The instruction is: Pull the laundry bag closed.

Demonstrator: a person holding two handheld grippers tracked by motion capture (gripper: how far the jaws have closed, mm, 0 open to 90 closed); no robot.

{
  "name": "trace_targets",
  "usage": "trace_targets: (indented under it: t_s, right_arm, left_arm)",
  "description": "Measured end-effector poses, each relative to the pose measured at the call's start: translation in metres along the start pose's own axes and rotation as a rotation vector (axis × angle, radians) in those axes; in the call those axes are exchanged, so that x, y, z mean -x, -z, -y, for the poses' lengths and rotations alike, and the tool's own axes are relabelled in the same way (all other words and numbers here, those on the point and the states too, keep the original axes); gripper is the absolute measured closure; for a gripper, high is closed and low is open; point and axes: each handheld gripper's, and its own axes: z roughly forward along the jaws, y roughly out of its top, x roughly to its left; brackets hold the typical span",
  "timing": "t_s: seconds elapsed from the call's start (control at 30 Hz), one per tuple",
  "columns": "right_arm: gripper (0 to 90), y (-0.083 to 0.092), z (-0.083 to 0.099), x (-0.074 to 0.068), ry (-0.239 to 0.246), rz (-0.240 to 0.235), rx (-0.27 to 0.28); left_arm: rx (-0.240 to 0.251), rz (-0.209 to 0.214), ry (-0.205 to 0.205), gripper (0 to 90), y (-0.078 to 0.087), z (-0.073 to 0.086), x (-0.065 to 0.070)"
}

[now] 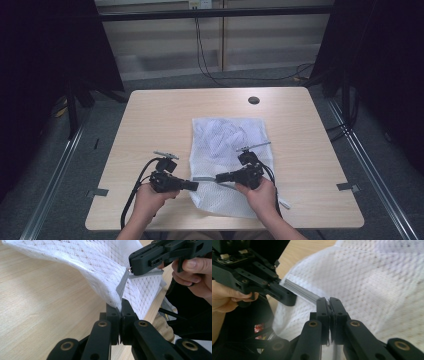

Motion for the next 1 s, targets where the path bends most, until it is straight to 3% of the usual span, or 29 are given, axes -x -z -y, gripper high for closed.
trace_targets:
  t_s: [1.0]
  right_arm:
    - [86.9, 0.0088, 0.0044, 0.0082, -0.011, 0.002, 0.015]
  left_arm:
    - [-0.004, 0.01, 0.004, 88.2, 0.002, 0.0013, -0.0012]
